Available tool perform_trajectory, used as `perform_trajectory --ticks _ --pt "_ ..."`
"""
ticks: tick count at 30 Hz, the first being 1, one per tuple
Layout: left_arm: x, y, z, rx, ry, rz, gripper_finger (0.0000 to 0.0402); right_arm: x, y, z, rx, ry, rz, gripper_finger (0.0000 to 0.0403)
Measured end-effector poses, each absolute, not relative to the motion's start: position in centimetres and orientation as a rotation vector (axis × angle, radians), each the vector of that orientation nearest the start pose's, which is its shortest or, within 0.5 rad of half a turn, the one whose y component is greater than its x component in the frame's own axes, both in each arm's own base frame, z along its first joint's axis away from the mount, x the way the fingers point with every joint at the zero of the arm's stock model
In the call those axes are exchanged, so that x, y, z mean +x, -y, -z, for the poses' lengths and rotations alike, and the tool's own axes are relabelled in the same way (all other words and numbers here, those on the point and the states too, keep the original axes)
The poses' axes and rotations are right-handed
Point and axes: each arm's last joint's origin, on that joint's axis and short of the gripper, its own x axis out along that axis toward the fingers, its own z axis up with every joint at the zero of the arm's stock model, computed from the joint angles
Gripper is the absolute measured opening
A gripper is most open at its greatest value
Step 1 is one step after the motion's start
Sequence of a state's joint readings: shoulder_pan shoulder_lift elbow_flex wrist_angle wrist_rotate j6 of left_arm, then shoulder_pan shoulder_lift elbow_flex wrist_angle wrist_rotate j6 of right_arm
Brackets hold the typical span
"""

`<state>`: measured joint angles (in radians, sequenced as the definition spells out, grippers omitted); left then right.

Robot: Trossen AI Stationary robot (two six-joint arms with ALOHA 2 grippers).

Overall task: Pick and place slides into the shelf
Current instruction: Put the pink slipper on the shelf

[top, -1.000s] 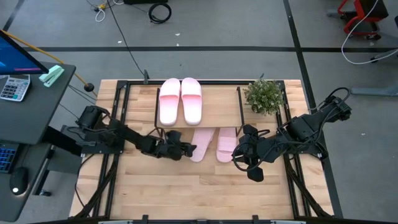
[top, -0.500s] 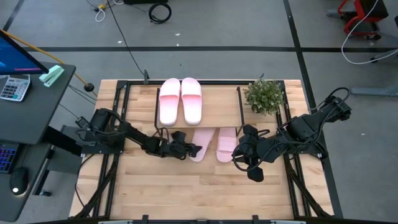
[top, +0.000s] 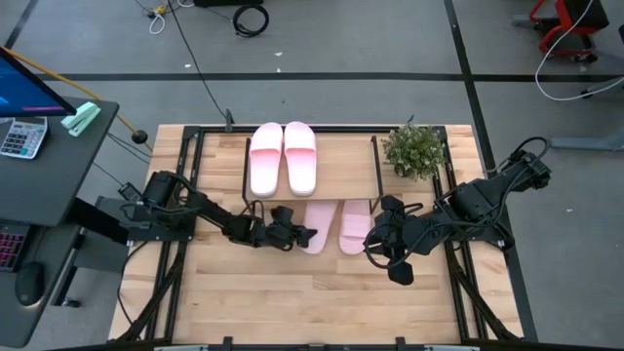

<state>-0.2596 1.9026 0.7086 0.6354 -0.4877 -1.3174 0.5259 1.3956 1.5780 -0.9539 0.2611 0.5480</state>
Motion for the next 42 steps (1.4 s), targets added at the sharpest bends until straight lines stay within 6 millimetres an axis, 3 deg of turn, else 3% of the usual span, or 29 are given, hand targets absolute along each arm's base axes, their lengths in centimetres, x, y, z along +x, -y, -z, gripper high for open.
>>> perform_trajectory --ticks 6,9,21,31,37,42 --pt "32.3 7.8 -9.8 -1.082 -0.301 -0.49 0.0129 24.0 -13.0 -40.0 0.216 -0.744 -0.028 0.0079" --pt "32.2 8.3 -9.8 -1.115 -0.297 -0.483 0.0088 24.0 -13.0 -40.0 0.216 -0.744 -0.026 0.0079" --pt "31.1 12.6 -10.4 -1.199 -0.319 -0.323 0.0104 24.0 -13.0 -40.0 0.226 -0.744 -0.022 0.0079" --pt "28.8 17.0 -10.7 -1.172 -0.221 -0.302 0.0082 23.8 -12.8 -39.8 0.222 -0.777 -0.006 0.0079" --pt "28.7 19.3 -12.0 -1.135 -0.175 -0.26 0.0084 23.5 -12.7 -39.5 0.224 -0.814 0.016 0.0079" --pt "29.7 20.9 -14.1 -1.05 -0.132 -0.203 0.008 23.5 -12.7 -39.5 0.256 -0.815 0.03 0.008"
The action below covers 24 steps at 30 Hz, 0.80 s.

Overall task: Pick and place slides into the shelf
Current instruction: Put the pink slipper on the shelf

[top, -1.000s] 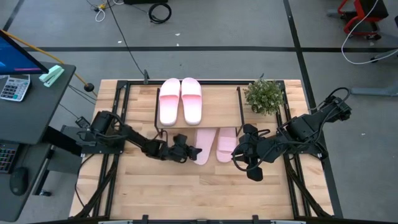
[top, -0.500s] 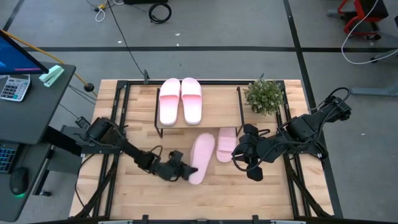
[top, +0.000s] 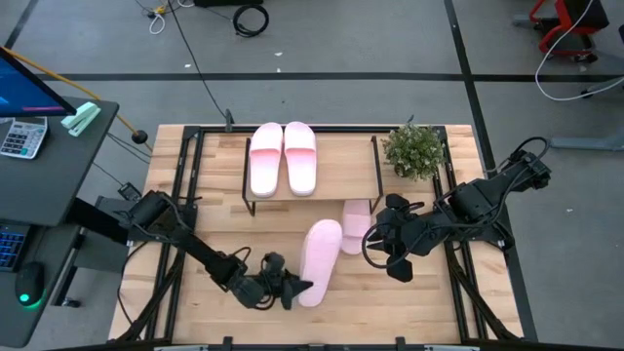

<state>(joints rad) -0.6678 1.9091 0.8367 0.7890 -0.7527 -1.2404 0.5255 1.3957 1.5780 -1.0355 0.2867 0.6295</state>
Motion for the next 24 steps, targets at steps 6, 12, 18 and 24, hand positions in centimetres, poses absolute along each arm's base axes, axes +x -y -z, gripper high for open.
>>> perform_trajectory --ticks 6,12,18,24 --pt "31.6 22.0 -17.2 -0.877 -0.072 -0.158 0.0081 23.5 -12.7 -39.5 0.265 -0.817 0.03 0.0078" --pt "33.1 22.3 -18.8 -0.723 -0.091 -0.178 0.008 23.6 -12.3 -39.8 0.285 -0.821 0.02 0.0078" --pt "33.9 22.3 -20.0 -0.59 -0.079 -0.184 0.008 22.7 -10.8 -41.7 0.309 -0.757 0.013 0.0078" --pt "35.1 21.5 -21.2 -0.497 -0.052 -0.201 0.0079 21.0 -8.8 -43.9 0.351 -0.698 -0.044 0.0078"
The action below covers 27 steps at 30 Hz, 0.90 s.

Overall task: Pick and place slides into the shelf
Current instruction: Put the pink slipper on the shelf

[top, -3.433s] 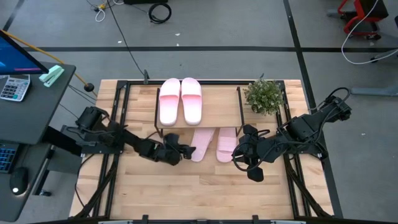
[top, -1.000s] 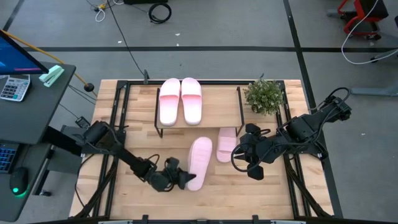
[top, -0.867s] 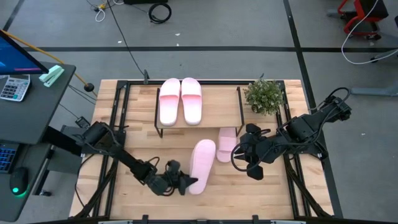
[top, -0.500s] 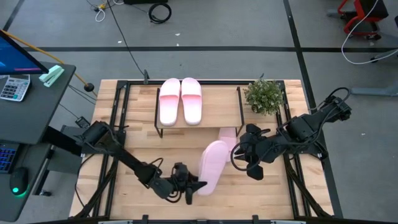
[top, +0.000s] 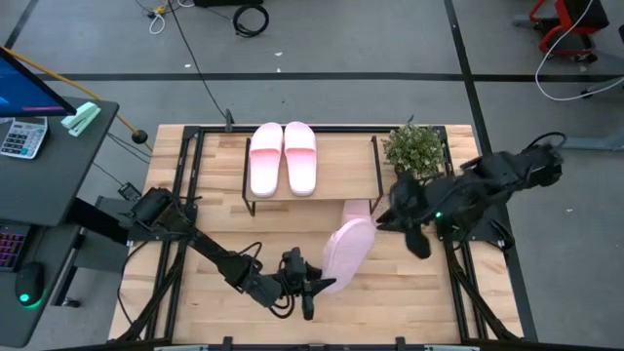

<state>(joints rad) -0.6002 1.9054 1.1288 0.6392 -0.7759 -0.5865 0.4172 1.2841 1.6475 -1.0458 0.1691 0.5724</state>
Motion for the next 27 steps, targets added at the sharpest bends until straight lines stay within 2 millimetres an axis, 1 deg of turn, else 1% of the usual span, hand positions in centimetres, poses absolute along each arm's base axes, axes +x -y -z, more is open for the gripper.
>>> perform_trajectory --ticks 4,7,11,14,22,27 --pt "35.5 20.4 -22.4 -0.442 -0.031 -0.216 0.0079 19.8 -7.6 -45.0 0.337 -0.671 -0.114 0.0083" --pt "35.7 19.4 -23.6 -0.393 -0.009 -0.225 0.008 19.1 -6.8 -45.5 0.355 -0.657 -0.142 0.0096" --pt "35.6 18.1 -25.4 -0.338 0.022 -0.234 0.008 18.5 -5.8 -45.9 0.387 -0.648 -0.162 0.0127" --pt "35.8 17.1 -26.4 -0.308 0.035 -0.214 0.0079 18.4 -5.2 -46.0 0.403 -0.64 -0.158 0.0158" --pt "36.5 15.6 -26.7 -0.282 0.036 -0.171 0.0081 18.8 -4.1 -46.2 0.44 -0.624 -0.167 0.0243" --pt "36.7 15.2 -26.7 -0.282 0.037 -0.158 0.0078 19.0 -3.7 -46.3 0.43 -0.612 -0.154 0.0275"
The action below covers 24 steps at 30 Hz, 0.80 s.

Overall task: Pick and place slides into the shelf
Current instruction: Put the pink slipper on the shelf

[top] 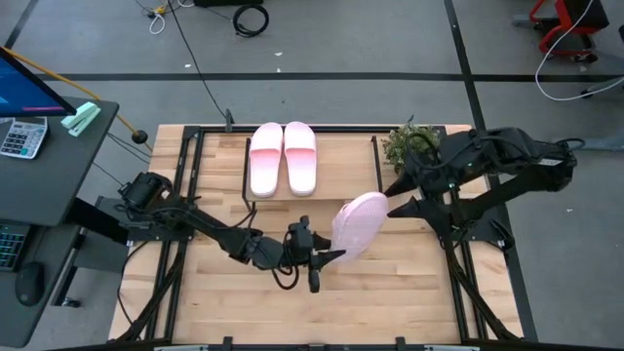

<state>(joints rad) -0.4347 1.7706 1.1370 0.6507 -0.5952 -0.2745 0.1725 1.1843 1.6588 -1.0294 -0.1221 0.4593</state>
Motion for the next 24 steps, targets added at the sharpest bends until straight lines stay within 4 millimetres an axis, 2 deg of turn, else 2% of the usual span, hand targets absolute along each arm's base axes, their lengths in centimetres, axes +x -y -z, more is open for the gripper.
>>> perform_trajectory --ticks 4,9,19,24 --pt "36.7 15.3 -26.7 -0.283 0.034 -0.14 0.0081 19.1 -3.2 -46.3 0.414 -0.597 -0.141 0.028" --pt "36.7 15.3 -26.7 -0.283 0.035 -0.138 0.0079 19.9 -2.9 -46.6 0.416 -0.55 -0.155 0.0265" --pt "36.9 14.9 -26.8 -0.289 0.043 -0.148 0.0085 22.6 -3.5 -45.5 0.447 -0.607 -0.262 0.0217" --pt "36.9 14.8 -26.8 -0.291 0.043 -0.15 0.0078 23.3 -3.6 -45.1 0.428 -0.625 -0.276 0.0173"
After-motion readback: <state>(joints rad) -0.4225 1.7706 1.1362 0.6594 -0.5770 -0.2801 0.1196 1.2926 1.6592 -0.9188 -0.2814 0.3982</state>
